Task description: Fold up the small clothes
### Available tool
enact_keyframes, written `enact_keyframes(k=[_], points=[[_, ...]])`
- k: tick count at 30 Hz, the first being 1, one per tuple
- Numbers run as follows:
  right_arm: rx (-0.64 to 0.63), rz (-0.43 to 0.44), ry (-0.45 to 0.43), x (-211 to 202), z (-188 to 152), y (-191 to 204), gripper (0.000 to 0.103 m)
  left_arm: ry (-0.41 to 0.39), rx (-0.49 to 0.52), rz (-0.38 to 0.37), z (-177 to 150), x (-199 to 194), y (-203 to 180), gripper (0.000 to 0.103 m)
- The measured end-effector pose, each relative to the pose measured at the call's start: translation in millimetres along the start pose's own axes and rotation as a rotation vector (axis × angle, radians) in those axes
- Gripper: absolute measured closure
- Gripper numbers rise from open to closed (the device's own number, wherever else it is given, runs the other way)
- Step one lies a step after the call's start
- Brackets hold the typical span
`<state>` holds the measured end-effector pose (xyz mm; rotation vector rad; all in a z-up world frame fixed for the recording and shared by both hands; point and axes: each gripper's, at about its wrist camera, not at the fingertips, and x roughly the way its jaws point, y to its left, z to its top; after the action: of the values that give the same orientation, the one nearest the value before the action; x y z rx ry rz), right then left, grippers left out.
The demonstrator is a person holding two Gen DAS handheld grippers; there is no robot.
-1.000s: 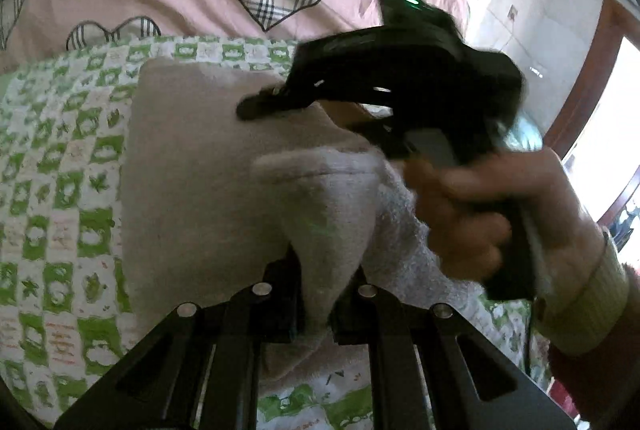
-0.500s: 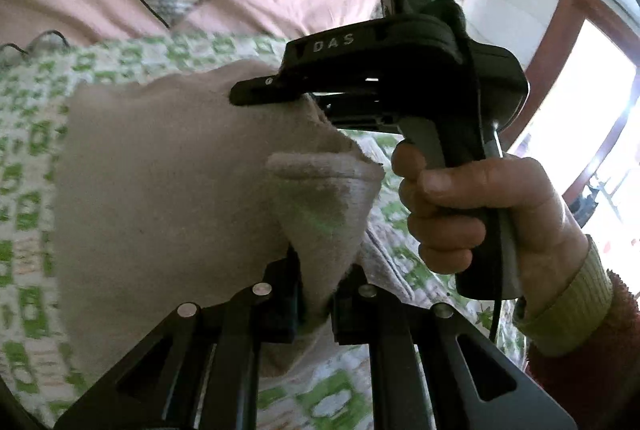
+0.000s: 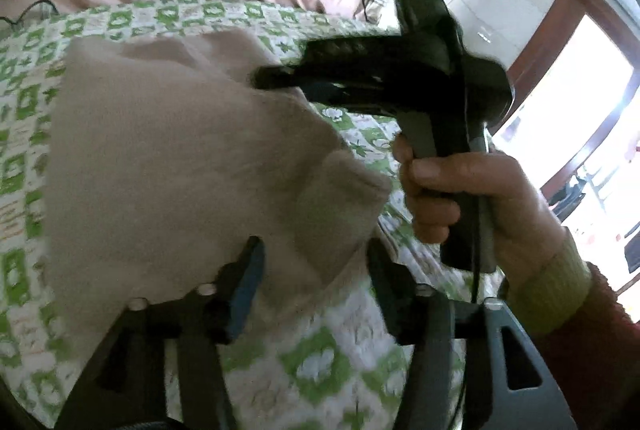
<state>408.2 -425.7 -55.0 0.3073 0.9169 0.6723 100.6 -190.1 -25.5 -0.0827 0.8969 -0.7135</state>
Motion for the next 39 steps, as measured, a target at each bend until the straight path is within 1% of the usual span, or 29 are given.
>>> enact_keyframes(k=[1,2,3,4,5,6,8,10,12,14,15,17,20,21,22,24,26,27,28,29,30,31,32,35,37,39], points=[[0.004,-0.022,-0.006,-5,-3,-2,0.056,-0.009,-0.006,-0.007,-3,-10,3,0.041],[0.008,-0.053,-0.010,-10,-6,-3,0.049,-0.022,-0.021,-0.005,-7,-25,8,0.033],[0.021,-0.090,-0.013,-17,-12,-7,0.035,-0.034,-0.034,0.005,-9,-35,14,0.028],[0.033,-0.100,-0.017,-22,-16,-10,0.029,-0.049,-0.049,0.020,-12,-46,19,0.019],[0.053,-0.088,-0.025,-28,-21,-13,0.028,-0.073,-0.080,0.043,-15,-59,31,0.019],[0.083,-0.049,-0.032,-34,-26,-17,0.026,-0.082,-0.102,0.048,-16,-66,39,0.019],[0.133,0.007,-0.038,-38,-32,-24,0.022,-0.090,-0.166,0.062,-14,-76,62,0.018],[0.165,0.039,-0.034,-35,-35,-26,0.019,-0.082,-0.221,0.075,-9,-75,81,0.018],[0.189,0.069,-0.018,-28,-35,-28,0.019,-0.057,-0.331,0.019,-2,-68,108,0.017],[0.208,0.104,0.007,-18,-34,-28,0.019,-0.057,-0.428,-0.040,5,-58,132,0.017],[0.210,0.117,0.018,-15,-34,-27,0.019,-0.055,-0.458,-0.054,9,-52,142,0.017],[0.209,0.124,0.038,-8,-34,-25,0.019,-0.027,-0.499,-0.051,17,-35,157,0.017],[0.207,0.127,0.059,2,-32,-23,0.019,0.018,-0.535,-0.099,28,-8,173,0.017],[0.203,0.127,0.066,4,-31,-22,0.019,0.032,-0.545,-0.115,31,-1,176,0.015],[0.196,0.123,0.074,7,-30,-21,0.019,0.039,-0.553,-0.127,32,5,179,0.010],[0.183,0.117,0.092,13,-29,-18,0.019,0.037,-0.571,-0.154,32,14,183,0.010],[0.171,0.117,0.099,16,-30,-16,0.020,0.023,-0.570,-0.169,33,23,188,0.017],[0.162,0.122,0.101,16,-31,-14,0.027,0.015,-0.557,-0.161,33,22,186,0.020],[0.163,0.141,0.106,17,-32,-13,0.049,0.007,-0.539,-0.151,33,21,185,0.027],[0.179,0.170,0.114,19,-34,-14,0.054,-0.002,-0.519,-0.140,32,18,183,0.036],[0.190,0.175,0.111,19,-36,-13,0.056,-0.015,-0.506,-0.135,31,14,183,0.040],[0.177,0.160,0.101,17,-37,-8,0.060,-0.025,-0.500,-0.134,30,9,183,0.046],[0.172,0.154,0.090,14,-38,-3,0.061,-0.048,-0.490,-0.129,28,0,181,0.052],[0.155,0.176,0.050,4,-40,23,0.066,-0.092,-0.478,-0.102,23,-26,183,0.057],[0.097,0.181,0.036,3,-41,52,0.067,-0.121,-0.470,-0.073,19,-47,183,0.058],[0.041,0.191,0.033,8,-41,76,0.067,-0.163,-0.459,-0.027,12,-81,187,0.058]])
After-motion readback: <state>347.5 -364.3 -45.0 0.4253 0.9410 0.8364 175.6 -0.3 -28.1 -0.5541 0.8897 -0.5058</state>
